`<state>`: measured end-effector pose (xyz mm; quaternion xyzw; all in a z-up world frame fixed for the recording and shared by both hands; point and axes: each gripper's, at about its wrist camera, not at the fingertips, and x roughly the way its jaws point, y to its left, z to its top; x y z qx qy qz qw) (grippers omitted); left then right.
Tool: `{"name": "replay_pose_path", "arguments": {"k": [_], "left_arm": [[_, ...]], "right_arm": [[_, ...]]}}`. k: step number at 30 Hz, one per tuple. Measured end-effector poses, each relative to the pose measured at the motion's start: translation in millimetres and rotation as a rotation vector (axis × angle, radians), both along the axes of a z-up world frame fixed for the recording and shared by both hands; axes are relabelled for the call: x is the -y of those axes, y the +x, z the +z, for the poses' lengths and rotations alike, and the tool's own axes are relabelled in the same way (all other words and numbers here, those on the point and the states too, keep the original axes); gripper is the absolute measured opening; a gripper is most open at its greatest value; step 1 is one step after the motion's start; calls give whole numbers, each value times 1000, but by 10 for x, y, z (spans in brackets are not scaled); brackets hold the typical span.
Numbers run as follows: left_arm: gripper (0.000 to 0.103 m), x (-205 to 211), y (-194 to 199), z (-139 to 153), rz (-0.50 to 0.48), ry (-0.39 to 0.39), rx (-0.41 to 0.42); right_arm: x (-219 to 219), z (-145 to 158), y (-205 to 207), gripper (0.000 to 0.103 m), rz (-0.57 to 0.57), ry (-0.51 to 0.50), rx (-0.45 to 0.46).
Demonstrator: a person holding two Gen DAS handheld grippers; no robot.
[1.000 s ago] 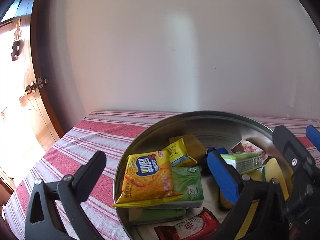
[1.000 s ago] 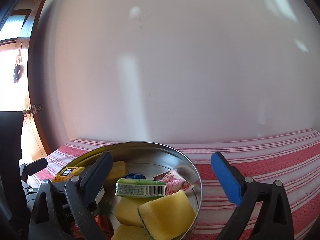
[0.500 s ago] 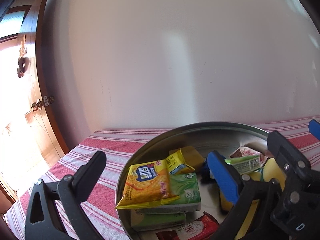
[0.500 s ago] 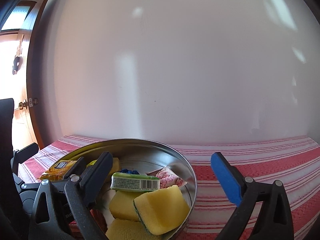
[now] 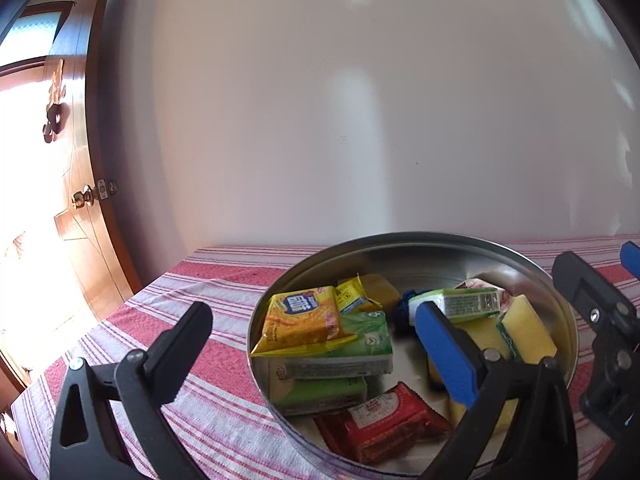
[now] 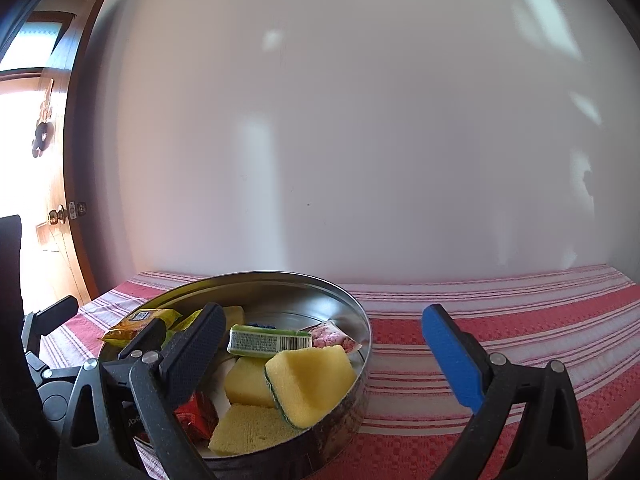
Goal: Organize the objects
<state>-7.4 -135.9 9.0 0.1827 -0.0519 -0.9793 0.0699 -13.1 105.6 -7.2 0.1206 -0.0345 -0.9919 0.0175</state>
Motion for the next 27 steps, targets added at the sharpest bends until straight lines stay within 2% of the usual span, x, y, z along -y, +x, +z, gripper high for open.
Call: {"name": "replay_pose_path", "arguments": {"k": [7,16,21,27], "left_arm": [[103,-18,83,0,2,6,14],[103,-138,277,18,-13,-50,-37],[103,-202,283,7,-86,-50,-20],[103,-279,400,33,-95,-84,-81]], "right_arm": [[-51,-17,276,100,15,26,-19],[-174,31,553,100,-12,17,-61],[-241,50,621,100,-32,1,-85],[-215,27,589,100,-27,7,-71]]}}
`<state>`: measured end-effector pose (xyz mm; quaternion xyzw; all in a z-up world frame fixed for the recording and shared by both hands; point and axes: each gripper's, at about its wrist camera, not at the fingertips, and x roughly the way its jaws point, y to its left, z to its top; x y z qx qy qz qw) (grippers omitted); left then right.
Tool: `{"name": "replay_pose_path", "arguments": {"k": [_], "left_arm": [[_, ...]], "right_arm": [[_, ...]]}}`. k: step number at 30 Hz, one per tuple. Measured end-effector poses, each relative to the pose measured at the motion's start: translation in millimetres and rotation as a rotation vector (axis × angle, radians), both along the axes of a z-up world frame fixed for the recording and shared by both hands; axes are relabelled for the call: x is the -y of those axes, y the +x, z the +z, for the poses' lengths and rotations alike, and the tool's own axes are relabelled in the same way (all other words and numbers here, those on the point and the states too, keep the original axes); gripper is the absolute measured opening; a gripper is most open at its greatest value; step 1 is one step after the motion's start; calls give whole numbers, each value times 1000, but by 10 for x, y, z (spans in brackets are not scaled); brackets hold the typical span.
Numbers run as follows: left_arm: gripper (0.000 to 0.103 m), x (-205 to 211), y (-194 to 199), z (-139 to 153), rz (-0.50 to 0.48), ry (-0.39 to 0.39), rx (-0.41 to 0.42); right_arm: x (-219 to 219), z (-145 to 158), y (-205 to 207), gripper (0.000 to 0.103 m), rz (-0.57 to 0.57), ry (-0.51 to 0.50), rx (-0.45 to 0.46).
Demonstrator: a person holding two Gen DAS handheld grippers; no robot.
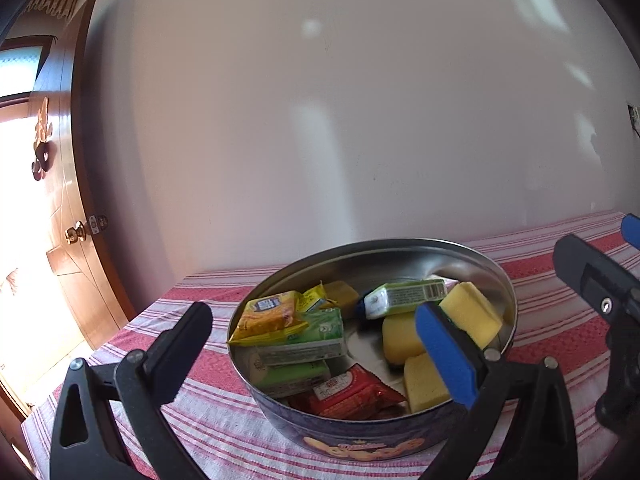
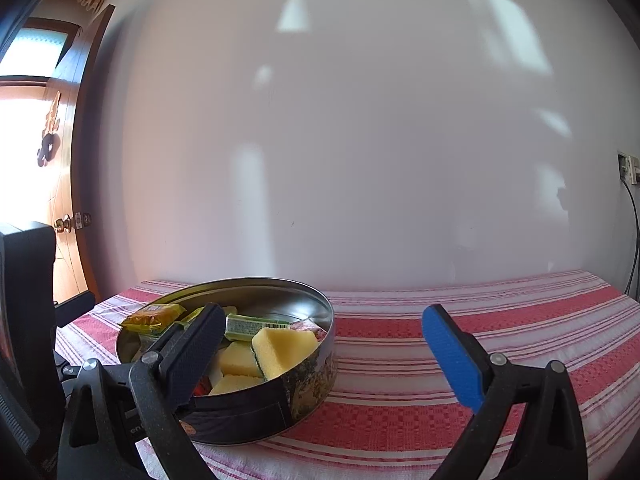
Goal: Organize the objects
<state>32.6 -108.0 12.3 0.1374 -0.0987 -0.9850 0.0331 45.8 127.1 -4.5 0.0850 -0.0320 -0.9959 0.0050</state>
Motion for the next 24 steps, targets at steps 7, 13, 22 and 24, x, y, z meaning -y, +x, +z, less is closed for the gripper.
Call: {"name": "replay_pose_path", "arguments": {"k": [7,13,22,24], "left_arm": [[103,82,20,23,29,28,-4],[103,115,71,42,26,48,-19],[103,231,27,29,5,128,16],[103,236,9,24,14,132,24]], "right_arm": [[4,6,20,100,0,1,1],[23,18,51,100,15,6,-12],[29,23,25,100,13,5,-3],[29,28,28,100,16,6,-2]]}}
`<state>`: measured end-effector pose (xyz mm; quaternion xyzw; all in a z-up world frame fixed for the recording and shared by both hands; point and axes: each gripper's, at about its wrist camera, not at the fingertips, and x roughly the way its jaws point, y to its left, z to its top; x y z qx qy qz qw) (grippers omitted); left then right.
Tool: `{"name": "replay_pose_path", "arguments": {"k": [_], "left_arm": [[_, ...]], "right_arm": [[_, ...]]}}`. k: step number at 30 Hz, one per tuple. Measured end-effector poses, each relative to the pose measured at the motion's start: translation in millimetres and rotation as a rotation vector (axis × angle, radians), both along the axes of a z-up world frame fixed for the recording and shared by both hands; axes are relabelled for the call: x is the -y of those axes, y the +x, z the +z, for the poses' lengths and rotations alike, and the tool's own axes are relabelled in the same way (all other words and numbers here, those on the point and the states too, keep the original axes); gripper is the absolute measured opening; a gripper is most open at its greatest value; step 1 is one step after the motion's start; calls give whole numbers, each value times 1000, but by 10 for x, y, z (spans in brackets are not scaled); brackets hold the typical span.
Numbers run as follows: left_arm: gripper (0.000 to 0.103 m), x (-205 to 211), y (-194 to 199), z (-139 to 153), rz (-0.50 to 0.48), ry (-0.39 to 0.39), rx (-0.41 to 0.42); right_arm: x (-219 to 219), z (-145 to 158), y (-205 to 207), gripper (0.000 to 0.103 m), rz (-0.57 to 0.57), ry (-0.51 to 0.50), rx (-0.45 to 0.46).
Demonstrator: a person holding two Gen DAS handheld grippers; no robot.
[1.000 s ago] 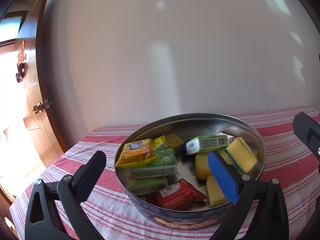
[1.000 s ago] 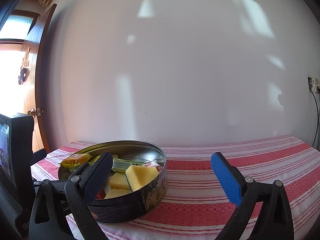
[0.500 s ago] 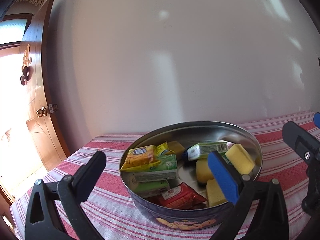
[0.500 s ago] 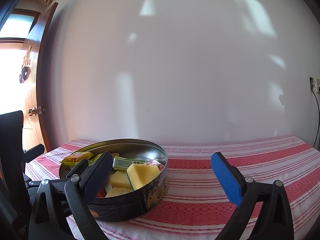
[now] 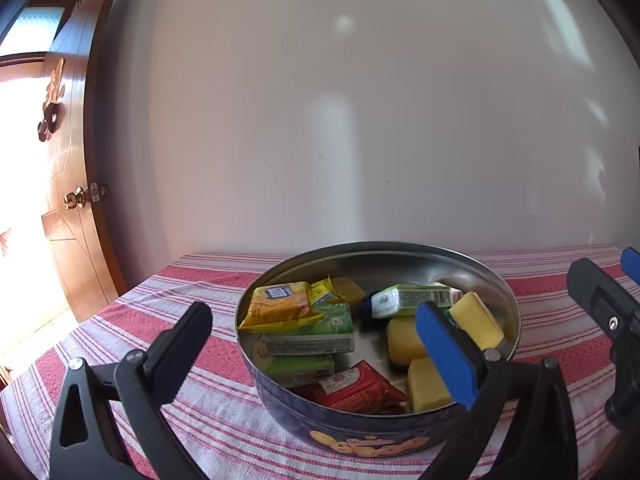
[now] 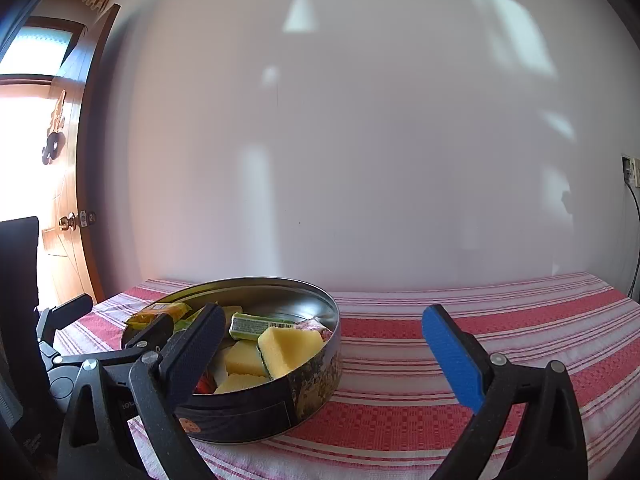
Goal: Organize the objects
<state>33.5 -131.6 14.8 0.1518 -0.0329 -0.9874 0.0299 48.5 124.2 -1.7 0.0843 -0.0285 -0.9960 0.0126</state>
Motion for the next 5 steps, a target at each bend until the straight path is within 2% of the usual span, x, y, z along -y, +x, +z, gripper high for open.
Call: {"name": "replay_pose_path", "arguments": {"k": [5], "left_arm": [[103,-8,-27,-17,26,-9,15]], "right_arm": [[8,-6,-12,100,-3,1,7]]}}
